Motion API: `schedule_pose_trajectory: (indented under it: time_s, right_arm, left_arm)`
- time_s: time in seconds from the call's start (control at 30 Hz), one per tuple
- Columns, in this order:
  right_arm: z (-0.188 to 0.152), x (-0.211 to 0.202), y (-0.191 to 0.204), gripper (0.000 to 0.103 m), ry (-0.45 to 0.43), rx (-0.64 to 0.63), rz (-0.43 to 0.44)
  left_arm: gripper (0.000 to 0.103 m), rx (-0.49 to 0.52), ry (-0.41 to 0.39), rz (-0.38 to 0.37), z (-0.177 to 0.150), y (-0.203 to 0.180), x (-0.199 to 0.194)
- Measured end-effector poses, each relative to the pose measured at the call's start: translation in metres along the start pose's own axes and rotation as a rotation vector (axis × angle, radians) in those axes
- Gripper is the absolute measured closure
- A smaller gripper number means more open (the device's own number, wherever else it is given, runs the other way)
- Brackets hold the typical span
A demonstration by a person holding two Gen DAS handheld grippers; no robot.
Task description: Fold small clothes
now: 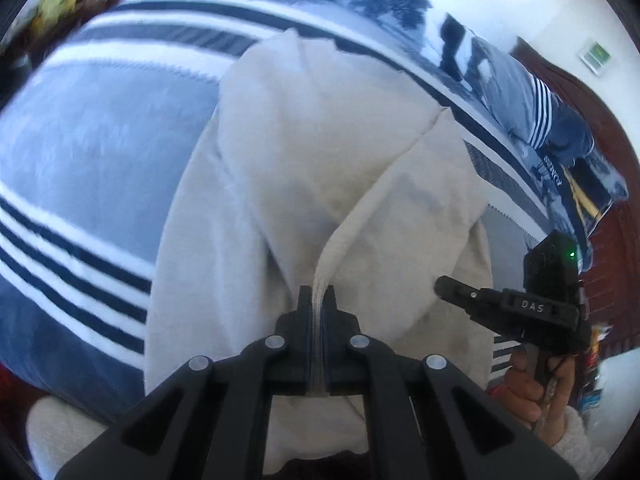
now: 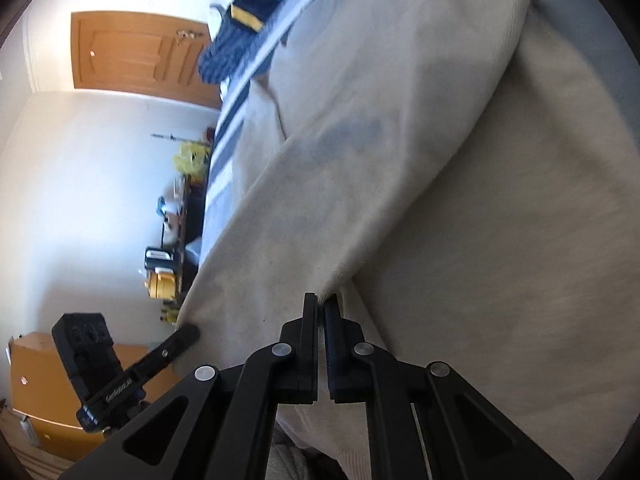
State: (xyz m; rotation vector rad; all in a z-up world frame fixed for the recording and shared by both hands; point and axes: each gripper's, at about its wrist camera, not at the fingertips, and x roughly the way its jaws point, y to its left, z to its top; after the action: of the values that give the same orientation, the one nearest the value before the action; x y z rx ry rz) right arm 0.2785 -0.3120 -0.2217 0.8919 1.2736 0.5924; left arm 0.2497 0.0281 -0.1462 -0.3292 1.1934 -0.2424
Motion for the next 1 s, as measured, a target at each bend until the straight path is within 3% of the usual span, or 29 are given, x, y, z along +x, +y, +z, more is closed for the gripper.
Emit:
schedule_pose_trajectory:
  time_s: [0.3, 0.5, 0.6, 0.77, 0.8, 0.83, 0.87, 0.93, 1.0]
  right_arm:
    - [0.006, 0.019, -0.001, 0.099, 0.025, -0.008, -0.016]
    - [0.007, 0.042, -0.005, 0.098, 0.066, -0.019, -0.066]
    - [0.013, 0.047, -0.004, 0.098, 0.069, -0.04, -0.061]
    - [0.015, 0.036, 0.012, 0.093, 0.038, -0.063, -0.094]
    - [0.012, 0.029, 0.014, 0.087, 0.022, -0.053, -0.074]
    - [0.01, 0.025, 0.016, 0.066, 0.017, -0.047, -0.065]
    - [0.006, 0.015, 0.018, 0.054, 0.0, -0.038, -0.058]
    - [-0.009, -0.012, 0.021, 0.053, -0.08, -0.039, -0.043]
    - [-0.033, -0.038, 0.024, 0.049, -0.135, -0.057, -0.069]
  left_arm:
    - [0.099, -0.022, -0.018, -0.001, -0.003, 0.026, 0.004]
    - [0.098, -0.143, -0.047, -0.015, -0.009, 0.061, 0.018]
    - [0.098, -0.1, -0.132, 0.008, -0.014, 0.055, 0.008]
    - [0.098, -0.064, -0.145, 0.041, -0.021, 0.052, 0.001]
    - [0.093, -0.055, -0.159, 0.042, -0.026, 0.052, -0.003]
    - [0.086, -0.041, -0.177, 0.042, -0.031, 0.054, -0.009]
    - [0.08, -0.03, -0.202, 0.05, -0.041, 0.057, -0.016]
    - [0.054, -0.016, -0.221, 0.066, -0.052, 0.062, -0.019]
    - [0.052, 0.015, -0.194, 0.089, -0.062, 0.066, -0.016]
